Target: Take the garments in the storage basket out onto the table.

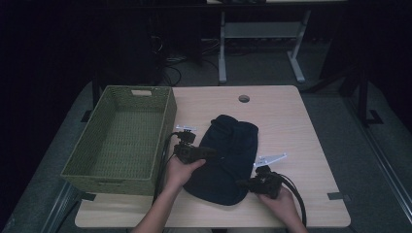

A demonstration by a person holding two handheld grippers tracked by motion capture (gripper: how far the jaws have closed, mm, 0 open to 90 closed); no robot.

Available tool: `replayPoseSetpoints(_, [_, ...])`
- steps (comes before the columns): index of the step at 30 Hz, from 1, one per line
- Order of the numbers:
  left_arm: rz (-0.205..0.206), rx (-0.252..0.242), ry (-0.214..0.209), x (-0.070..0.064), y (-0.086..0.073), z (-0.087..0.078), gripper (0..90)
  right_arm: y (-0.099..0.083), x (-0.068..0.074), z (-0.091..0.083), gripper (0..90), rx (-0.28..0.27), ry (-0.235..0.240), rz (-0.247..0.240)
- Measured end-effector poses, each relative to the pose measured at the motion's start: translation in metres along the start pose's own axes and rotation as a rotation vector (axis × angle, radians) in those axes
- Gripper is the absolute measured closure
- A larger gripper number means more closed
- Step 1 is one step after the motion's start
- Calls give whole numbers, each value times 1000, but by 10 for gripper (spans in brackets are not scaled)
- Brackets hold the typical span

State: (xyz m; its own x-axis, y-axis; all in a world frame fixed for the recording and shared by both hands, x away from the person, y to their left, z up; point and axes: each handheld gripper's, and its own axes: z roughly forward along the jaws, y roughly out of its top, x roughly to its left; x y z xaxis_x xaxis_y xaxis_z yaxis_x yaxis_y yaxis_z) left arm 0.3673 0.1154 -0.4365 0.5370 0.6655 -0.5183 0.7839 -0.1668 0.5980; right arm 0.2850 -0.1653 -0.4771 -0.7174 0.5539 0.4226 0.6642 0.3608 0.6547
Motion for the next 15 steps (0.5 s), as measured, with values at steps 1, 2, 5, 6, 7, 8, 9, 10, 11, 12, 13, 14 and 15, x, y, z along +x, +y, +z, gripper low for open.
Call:
replayPoseSetpoints(1, [-8,4,-4,1,-1,-1,624,-1,-1,-1,871,3,-4,-10])
replayPoseSetpoints(2, [-8,4,-4,1,-1,-1,642,-1,-1,-1,871,3,-4,-10])
replayPoseSetpoints(5, [-9,16,-12,1,-5,-1,662,-3,-5,-8,870,18,-5,-8])
replayPoseSetpoints(6, [-6,20,-17,1,-6,-1,665,-4,-8,-13,869,27,-10,-8])
replayPoseSetpoints(7, [3,34,-18,-1,-9,1,669,-5,-10,-16,868,29,-15,-12])
replayPoseSetpoints(8, [9,40,-21,-3,-11,2,675,-6,-12,-19,865,30,-17,-8])
replayPoseSetpoints(9, [11,47,-24,-4,-13,3,681,-7,-14,-21,859,29,-20,-5])
replayPoseSetpoints(10, [11,56,-26,-4,-15,5,682,-8,-16,-24,852,30,-20,-4])
replayPoseSetpoints(11, [12,63,-28,-5,-17,7,682,-9,-18,-26,851,31,-17,-2])
replayPoseSetpoints(12, [12,63,-28,-5,-17,7,682,-9,-18,-26,851,31,-17,-2])
replayPoseSetpoints(13, [10,74,-37,-5,-20,10,673,-9,-21,-30,851,36,-17,7])
replayPoseSetpoints(14, [10,74,-37,-5,-20,10,670,-9,-21,-30,851,36,-17,7])
replayPoseSetpoints(15, [3,79,-42,-5,-23,13,671,-9,-26,-34,852,43,-22,12])
